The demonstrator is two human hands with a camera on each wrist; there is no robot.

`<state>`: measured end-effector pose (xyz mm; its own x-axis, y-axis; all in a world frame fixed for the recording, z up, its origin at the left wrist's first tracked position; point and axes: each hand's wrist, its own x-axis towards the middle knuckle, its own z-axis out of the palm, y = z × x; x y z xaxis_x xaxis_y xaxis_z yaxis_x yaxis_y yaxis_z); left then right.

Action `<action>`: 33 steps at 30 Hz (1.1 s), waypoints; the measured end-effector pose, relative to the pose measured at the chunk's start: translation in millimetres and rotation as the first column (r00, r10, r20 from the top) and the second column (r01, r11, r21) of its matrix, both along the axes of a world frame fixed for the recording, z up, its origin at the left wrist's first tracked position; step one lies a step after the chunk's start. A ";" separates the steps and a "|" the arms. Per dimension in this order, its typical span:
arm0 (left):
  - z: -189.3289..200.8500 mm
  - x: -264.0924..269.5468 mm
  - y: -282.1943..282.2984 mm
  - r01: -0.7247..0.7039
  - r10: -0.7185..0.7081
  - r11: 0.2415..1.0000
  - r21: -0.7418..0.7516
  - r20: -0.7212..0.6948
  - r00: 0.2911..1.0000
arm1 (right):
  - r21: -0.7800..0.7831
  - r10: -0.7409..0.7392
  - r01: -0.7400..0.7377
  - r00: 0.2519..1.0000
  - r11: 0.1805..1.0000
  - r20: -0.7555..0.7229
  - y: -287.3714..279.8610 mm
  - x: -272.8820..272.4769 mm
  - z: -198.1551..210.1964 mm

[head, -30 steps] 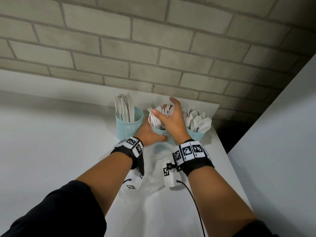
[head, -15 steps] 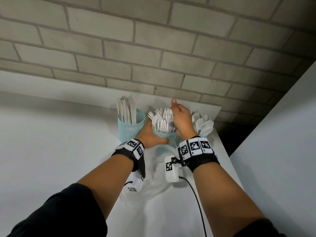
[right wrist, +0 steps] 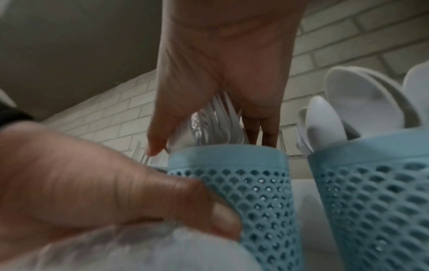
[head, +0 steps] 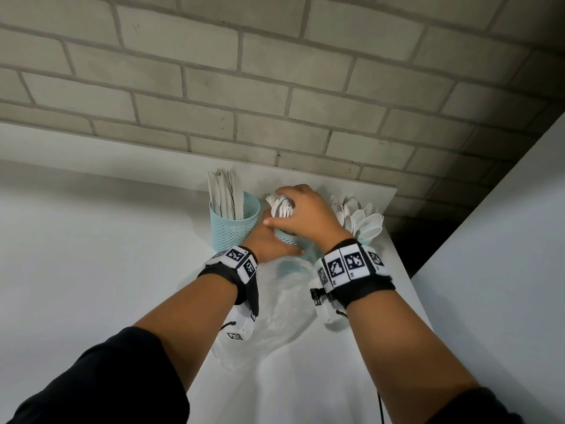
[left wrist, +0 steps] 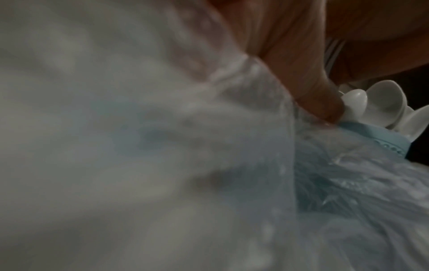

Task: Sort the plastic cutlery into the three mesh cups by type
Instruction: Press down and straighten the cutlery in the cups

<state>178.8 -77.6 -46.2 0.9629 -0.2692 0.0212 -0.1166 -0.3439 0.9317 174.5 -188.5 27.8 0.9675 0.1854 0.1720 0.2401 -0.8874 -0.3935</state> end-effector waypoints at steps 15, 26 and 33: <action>-7.4 7.4 -6.0 -0.060 0.058 0.998 -0.030 -0.055 0.997 | -0.061 0.124 -0.127 0.991 0.990 -0.045 -3.1 27.6 6.4; -0.9 10.4 -6.1 -0.097 0.097 0.995 0.007 -0.023 0.995 | 0.101 0.031 -0.035 0.999 0.994 0.036 -11.1 34.0 10.1; 4.3 9.2 -6.5 -0.123 0.126 0.989 0.087 -0.030 0.992 | 0.480 -0.090 0.010 0.986 0.877 0.143 -19.3 20.4 43.0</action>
